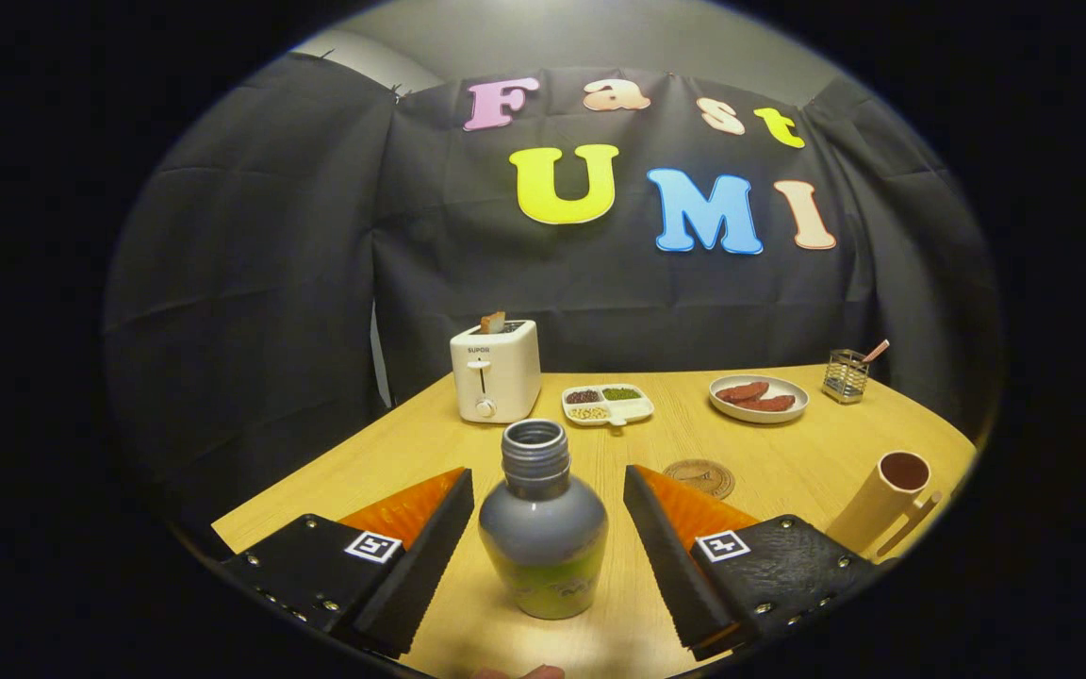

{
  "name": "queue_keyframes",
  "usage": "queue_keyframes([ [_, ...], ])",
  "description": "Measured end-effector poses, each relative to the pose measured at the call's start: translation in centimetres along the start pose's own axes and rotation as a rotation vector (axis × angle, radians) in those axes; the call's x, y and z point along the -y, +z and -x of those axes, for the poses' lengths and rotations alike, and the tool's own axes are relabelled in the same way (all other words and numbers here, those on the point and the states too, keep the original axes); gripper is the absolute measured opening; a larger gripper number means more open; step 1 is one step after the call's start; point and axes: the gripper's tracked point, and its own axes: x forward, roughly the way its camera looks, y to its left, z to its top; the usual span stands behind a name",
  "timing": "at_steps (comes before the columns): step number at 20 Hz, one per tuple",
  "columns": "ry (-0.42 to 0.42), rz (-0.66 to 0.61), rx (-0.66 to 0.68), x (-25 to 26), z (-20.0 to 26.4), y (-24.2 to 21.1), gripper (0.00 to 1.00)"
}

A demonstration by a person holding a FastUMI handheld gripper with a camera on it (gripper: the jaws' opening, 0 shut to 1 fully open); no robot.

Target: Take the bottle from table, then pour the juice into the cup, finally place the bottle on the coaster

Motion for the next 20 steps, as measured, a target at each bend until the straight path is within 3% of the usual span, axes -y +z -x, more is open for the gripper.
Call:
queue_keyframes([
  [20,-0.067,-0.016,-0.205,0.1,-1.3,-8.3,0.98],
])
